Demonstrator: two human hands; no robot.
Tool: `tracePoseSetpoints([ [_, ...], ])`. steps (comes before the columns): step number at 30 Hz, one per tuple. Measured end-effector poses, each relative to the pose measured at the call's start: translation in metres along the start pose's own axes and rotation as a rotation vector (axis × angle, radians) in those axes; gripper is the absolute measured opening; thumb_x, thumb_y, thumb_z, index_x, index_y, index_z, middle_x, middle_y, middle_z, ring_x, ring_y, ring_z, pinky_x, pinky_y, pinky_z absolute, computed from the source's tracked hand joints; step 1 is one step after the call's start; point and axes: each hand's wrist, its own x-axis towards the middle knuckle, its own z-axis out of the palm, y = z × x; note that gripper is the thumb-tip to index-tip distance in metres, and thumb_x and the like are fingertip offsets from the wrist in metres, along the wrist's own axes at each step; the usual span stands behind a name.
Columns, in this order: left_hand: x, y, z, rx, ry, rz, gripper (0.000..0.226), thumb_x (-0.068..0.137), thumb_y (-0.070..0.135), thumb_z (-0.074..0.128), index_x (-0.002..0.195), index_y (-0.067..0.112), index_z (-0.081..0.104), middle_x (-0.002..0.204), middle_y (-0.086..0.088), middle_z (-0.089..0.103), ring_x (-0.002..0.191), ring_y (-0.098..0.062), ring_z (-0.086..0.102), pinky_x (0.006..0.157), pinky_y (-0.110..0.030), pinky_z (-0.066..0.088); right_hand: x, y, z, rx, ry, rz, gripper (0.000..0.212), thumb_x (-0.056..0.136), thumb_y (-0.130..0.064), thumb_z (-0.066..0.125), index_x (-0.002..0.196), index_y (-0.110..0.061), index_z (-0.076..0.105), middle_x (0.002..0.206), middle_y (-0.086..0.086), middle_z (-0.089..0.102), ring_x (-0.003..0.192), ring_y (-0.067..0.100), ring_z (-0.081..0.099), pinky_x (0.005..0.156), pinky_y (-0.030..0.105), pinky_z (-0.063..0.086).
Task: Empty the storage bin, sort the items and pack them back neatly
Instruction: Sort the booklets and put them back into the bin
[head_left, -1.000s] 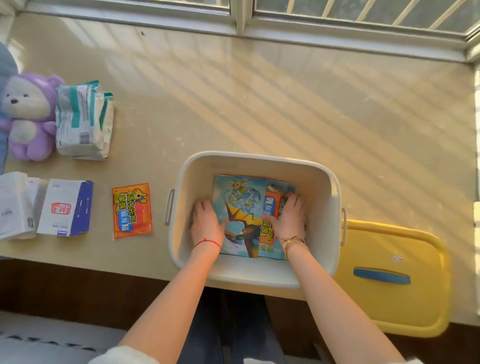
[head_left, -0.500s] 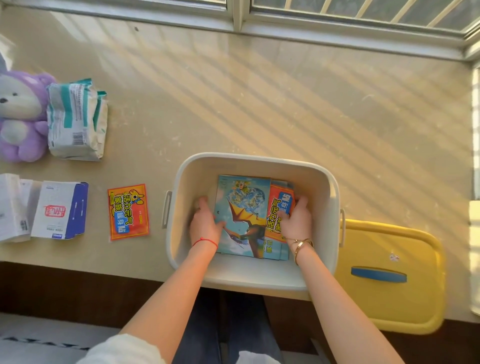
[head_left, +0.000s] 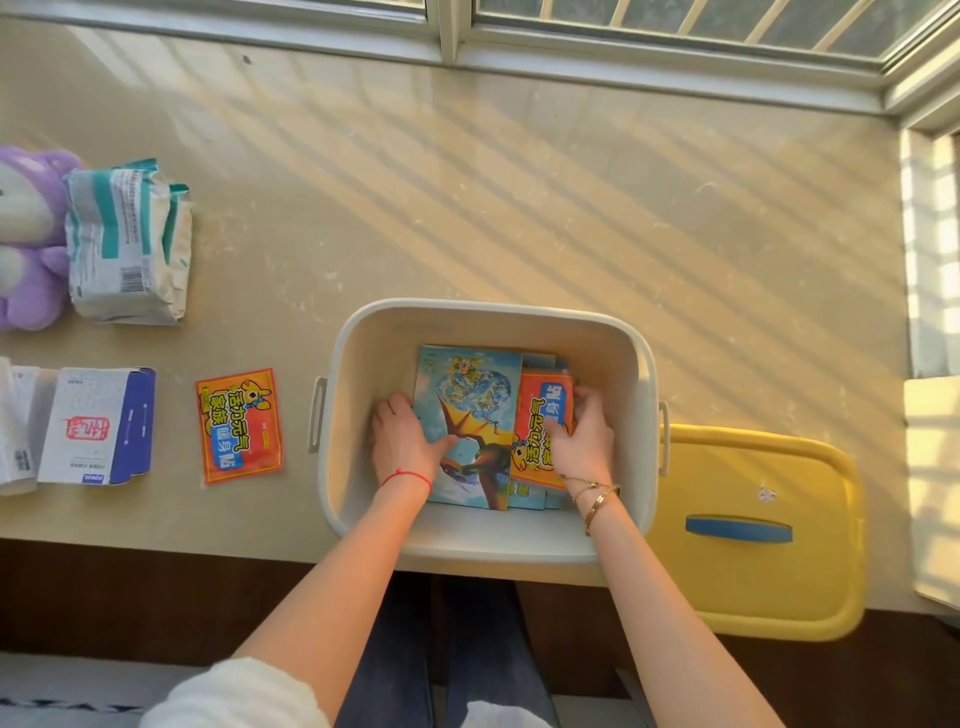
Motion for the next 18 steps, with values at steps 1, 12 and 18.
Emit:
tracePoseSetpoints([
  [1, 0.0, -0.001, 0.0, -0.04, -0.004, -0.006, 0.07, 0.062, 0.037, 0.085, 0.112, 0.008, 0.047, 0.116, -0.011, 0.049, 0.112, -0.03, 0.048, 0.088, -0.037, 0.042, 0.0, 0.0, 0.001, 0.032, -0.033, 0.014, 0.044, 0.086, -0.013, 0.065, 0.123, -0.018, 0.042, 0.116, 0.004, 0.065, 0.101, 0.022, 0.065, 0.086, 0.045, 0.055],
  [12, 0.0, 0.0, -0.008, -0.33, -0.147, 0.0, 0.088, 0.062, 0.036, 0.086, 0.134, 0.011, 0.042, 0.124, -0.009, 0.053, 0.113, -0.025, 0.053, 0.098, -0.038, 0.044, -0.015, -0.008, 0.001, 0.242, -0.234, -0.029, 0.044, 0.089, -0.008, 0.059, 0.129, -0.012, 0.039, 0.113, 0.0, 0.06, 0.101, 0.014, 0.062, 0.082, 0.033, 0.055],
  [18, -0.003, 0.005, -0.017, -0.391, -0.264, -0.027, 0.087, 0.064, 0.039, 0.084, 0.134, 0.01, 0.042, 0.13, -0.007, 0.054, 0.117, -0.022, 0.053, 0.1, -0.037, 0.045, -0.022, -0.008, -0.004, 0.306, -0.28, -0.076, 0.04, 0.09, -0.009, 0.059, 0.125, -0.015, 0.039, 0.111, 0.001, 0.061, 0.1, 0.015, 0.064, 0.078, 0.027, 0.057],
])
